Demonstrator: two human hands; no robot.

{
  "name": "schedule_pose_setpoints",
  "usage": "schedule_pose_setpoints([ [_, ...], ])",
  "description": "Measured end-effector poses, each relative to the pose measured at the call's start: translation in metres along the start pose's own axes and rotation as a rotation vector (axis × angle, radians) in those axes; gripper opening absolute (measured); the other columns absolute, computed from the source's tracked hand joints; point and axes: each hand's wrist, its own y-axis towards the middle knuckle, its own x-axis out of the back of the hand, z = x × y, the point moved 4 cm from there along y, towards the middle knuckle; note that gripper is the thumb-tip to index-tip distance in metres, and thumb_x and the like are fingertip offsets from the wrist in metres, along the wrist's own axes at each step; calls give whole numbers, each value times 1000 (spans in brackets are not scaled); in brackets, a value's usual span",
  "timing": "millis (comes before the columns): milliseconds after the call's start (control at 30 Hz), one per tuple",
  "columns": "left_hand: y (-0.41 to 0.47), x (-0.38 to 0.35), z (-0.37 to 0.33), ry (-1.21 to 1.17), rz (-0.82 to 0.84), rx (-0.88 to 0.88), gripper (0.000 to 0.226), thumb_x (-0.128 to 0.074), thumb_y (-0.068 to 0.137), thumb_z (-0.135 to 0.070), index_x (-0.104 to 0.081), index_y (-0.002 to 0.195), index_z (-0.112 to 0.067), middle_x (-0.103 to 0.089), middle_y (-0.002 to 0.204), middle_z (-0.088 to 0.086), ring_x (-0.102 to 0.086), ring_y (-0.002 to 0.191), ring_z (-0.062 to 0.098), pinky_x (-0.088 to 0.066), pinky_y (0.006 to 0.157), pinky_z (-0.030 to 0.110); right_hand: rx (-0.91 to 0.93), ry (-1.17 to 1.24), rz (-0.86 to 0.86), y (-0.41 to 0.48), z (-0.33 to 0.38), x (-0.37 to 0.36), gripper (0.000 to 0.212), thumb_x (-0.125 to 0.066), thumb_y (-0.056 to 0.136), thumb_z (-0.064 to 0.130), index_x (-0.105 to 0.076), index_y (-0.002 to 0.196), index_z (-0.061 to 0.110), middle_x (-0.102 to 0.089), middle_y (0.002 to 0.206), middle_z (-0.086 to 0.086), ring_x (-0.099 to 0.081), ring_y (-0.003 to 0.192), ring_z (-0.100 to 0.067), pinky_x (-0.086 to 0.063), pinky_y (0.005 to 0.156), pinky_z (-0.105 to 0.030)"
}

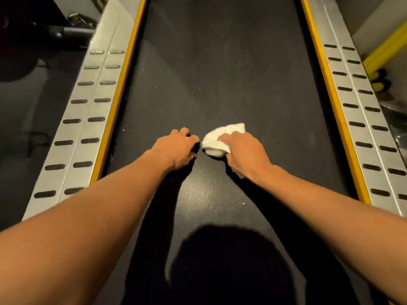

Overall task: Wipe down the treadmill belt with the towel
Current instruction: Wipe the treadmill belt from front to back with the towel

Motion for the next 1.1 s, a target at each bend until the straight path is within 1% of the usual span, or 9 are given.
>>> schedule_pose_setpoints([
  [133, -15, -8, 15, -24, -31, 23, 39, -46, 95, -35, -47, 133, -27, -42, 135, 5, -45, 121, 29, -47, 91, 48, 214, 42, 57, -29, 49, -8, 44, -54, 85, 10, -55, 125, 30, -60, 109, -4, -53, 103, -30, -51, 81, -45],
  [267, -24, -10, 31, 9, -38, 45, 46, -51, 95, -33, -42, 139, -25, -39, 141, 6, -45, 123, 31, -46, 96, 49, 59, -44, -42, 42, 20, 11, 46, -51, 83, 8, -56, 125, 28, -61, 113, -9, -54, 105, -36, -48, 81, -42],
  [367, -25, -4, 47, 24, -27, 68, 47, -52, 95, -33, -41, 140, -25, -40, 141, 8, -45, 124, 32, -45, 99, 50, 25, -92, -49, 47, 36, 3, 39, -50, 88, 13, -52, 126, 21, -56, 115, -10, -50, 109, -36, -46, 84, -46],
  [533, -31, 10, 70, -30, -67, 101, 40, -50, 93, -32, -49, 132, -22, -48, 129, 10, -49, 119, 33, -47, 95, 52, 385, -84, 2, -5, 108, -31, 36, -52, 87, 14, -54, 119, 28, -57, 107, -1, -50, 100, -28, -35, 71, -37],
  [667, -41, 4, 87, -52, -80, 126, 36, -51, 93, -27, -51, 128, -22, -50, 126, 11, -53, 114, 34, -49, 92, 52, 218, -192, -70, 58, 94, -8, 37, -49, 87, 8, -52, 120, 22, -55, 109, -7, -49, 102, -33, -33, 70, -39],
  [767, -46, 0, 99, -33, -64, 134, 37, -54, 90, -22, -52, 127, -21, -52, 126, 11, -55, 112, 34, -50, 91, 49, 133, -240, -52, 72, 92, -8, 37, -49, 87, 10, -48, 124, 19, -52, 116, -11, -46, 106, -34, -37, 79, -44],
  [933, -54, 4, 112, -123, -121, 124, 23, -49, 89, -21, -63, 106, -16, -67, 106, 12, -61, 96, 34, -52, 81, 43, 467, -188, -14, 15, 141, -44, 39, -52, 88, 15, -51, 126, 23, -54, 114, -5, -48, 101, -30, -32, 69, -37],
  [1000, -56, 3, 117, -143, -136, 147, 24, -48, 90, -23, -63, 108, -16, -68, 104, 12, -61, 96, 35, -51, 79, 40, 479, -228, -25, 30, 145, -37, 34, -52, 89, 18, -52, 123, 22, -56, 110, -6, -49, 100, -31, -37, 68, -38],
  [1100, -57, 3, 124, -139, -151, 189, 35, -48, 91, -17, -53, 125, -18, -65, 109, 19, -59, 99, 38, -51, 81, 43, 363, -284, -72, 80, 136, -20, 30, -52, 91, 20, -52, 121, 20, -53, 113, -10, -47, 105, -34, -41, 74, -41],
])
